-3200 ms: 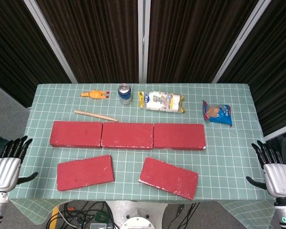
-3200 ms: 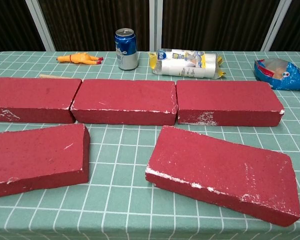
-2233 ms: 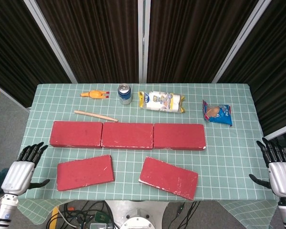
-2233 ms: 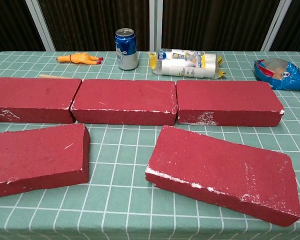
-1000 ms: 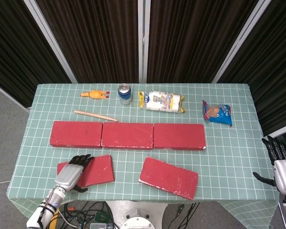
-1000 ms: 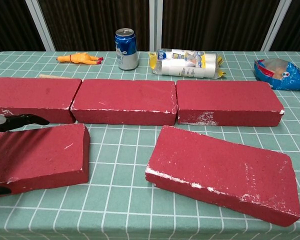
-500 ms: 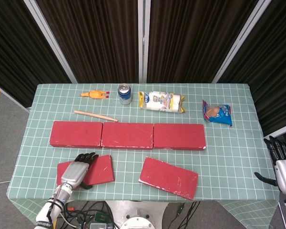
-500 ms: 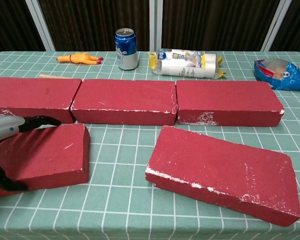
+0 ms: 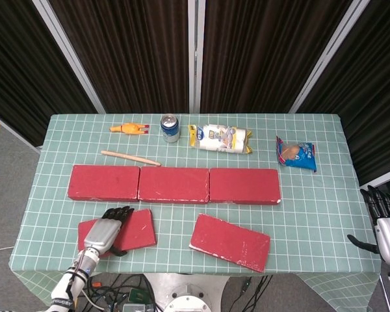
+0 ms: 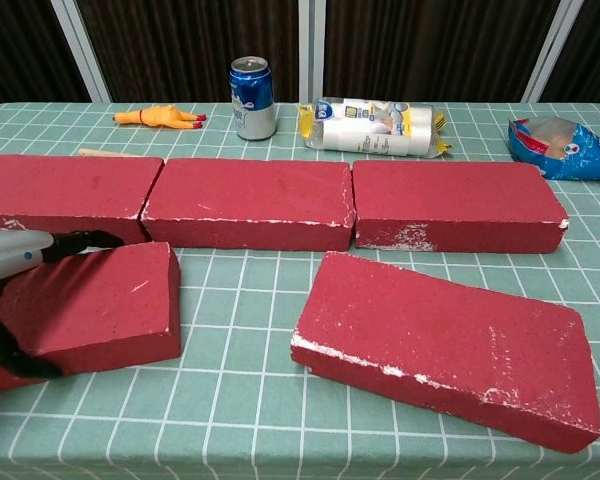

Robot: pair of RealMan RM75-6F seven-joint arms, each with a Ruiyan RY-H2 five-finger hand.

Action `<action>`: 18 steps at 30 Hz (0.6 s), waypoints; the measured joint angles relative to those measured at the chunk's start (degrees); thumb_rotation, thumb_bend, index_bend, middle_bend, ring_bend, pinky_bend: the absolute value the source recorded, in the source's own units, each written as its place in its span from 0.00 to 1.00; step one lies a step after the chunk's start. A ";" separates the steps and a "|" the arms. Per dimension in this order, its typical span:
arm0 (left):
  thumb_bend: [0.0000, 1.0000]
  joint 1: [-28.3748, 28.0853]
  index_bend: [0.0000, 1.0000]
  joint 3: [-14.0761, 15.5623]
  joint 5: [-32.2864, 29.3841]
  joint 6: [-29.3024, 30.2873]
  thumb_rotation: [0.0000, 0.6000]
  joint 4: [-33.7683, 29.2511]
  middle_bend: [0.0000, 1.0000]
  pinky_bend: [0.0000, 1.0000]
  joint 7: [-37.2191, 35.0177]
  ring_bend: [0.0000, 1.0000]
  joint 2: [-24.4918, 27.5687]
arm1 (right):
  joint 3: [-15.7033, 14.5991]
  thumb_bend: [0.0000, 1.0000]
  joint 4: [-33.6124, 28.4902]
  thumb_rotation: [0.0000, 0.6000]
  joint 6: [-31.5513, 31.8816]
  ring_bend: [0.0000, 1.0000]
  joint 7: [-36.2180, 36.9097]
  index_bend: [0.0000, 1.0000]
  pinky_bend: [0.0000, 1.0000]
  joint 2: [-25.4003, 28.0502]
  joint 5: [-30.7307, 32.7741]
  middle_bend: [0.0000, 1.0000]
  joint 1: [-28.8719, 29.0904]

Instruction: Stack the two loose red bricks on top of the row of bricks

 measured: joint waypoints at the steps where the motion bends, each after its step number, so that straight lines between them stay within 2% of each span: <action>1: 0.00 0.02 0.02 0.05 0.29 0.28 1.00 0.01 0.00 0.00 -0.14 0.03 -0.07 | 0.02 0.00 0.03 1.00 -0.04 0.00 0.05 0.00 0.00 -0.01 0.06 0.00 0.00; 6: 0.04 -0.06 0.03 0.65 1.16 0.81 1.00 -0.07 0.02 0.00 -0.66 0.12 -0.04 | 0.07 0.00 0.19 1.00 -0.25 0.00 -0.35 0.00 0.00 -0.08 0.27 0.00 0.05; 18: 0.06 -0.68 0.03 1.22 0.65 1.43 1.00 -0.57 0.02 0.00 -0.11 0.17 0.10 | 0.24 0.00 0.20 1.00 -0.21 0.00 -0.43 0.00 0.00 -0.10 0.57 0.00 -0.02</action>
